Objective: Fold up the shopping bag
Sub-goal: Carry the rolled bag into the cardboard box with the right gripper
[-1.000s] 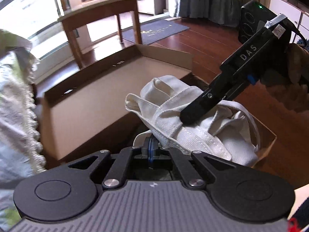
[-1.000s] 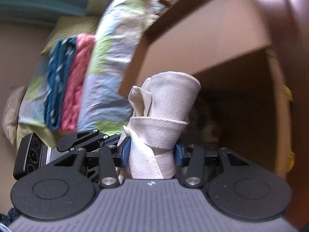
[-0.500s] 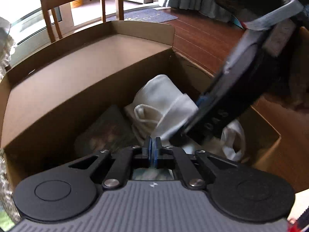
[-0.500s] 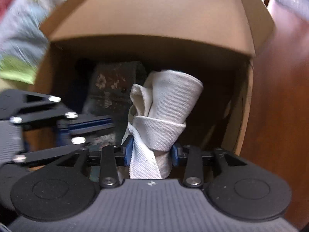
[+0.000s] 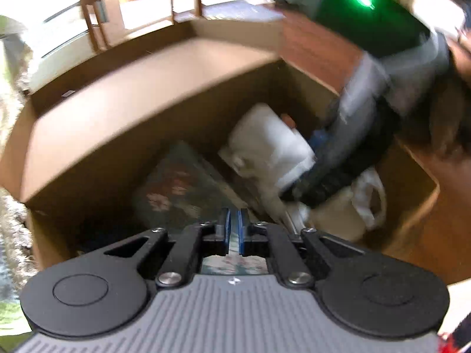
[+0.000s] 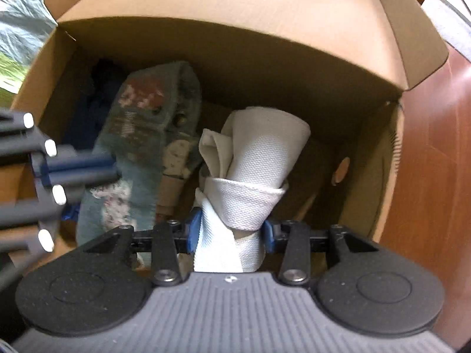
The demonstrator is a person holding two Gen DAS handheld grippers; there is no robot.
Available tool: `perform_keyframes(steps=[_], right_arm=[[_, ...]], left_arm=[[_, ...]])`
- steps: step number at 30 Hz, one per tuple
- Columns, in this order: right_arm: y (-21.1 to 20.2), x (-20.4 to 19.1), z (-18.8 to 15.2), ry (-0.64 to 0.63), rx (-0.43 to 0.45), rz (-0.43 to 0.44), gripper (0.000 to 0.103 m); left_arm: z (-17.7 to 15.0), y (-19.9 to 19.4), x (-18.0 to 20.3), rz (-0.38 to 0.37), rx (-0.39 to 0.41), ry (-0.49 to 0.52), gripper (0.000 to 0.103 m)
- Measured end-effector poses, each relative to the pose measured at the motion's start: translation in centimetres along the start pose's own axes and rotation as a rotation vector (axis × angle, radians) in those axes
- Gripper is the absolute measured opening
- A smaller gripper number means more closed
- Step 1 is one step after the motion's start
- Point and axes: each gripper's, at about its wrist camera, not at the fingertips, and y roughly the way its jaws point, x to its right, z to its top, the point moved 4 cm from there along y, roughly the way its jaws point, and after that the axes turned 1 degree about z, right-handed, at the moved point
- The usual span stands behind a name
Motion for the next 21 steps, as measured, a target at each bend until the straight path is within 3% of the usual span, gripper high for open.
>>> perform_keyframes(steps=[4, 8, 10, 12, 15, 21], right_arm=[[-0.3, -0.7, 0.0, -0.011, 0.059, 0.053, 0.038], [-0.7, -0.8, -0.2, -0.016, 0.071, 0.079, 0.037], [-1.2, -1.6, -0.1, -0.038, 0.070, 0.034, 0.041], [-1.9, -2.6, -0.1, -0.062, 0.087, -0.017, 0.054], [-3.1, -4.2, -0.1, -0.122, 0.140, -0.084, 0.063], [-5.4, -7.2, -0.9, -0.321, 0.222, -0.267, 0.070]], left_arm=[[-1.4, 1.7, -0.8, 0.035, -0.074, -0.044, 0.003], [-1.9, 1.1, -0.2, 0.032, -0.065, -0.013, 0.003], [-1.9, 0.8, 0.0, 0.031, -0.064, -0.013, 0.003], [-1.8, 1.0, 0.2, 0.033, -0.065, -0.004, 0.004], [-1.8, 0.8, 0.5, 0.026, -0.066, 0.009, 0.009], [-2.2, 0.4, 0.7, 0.028, -0.058, 0.025, 0.010]])
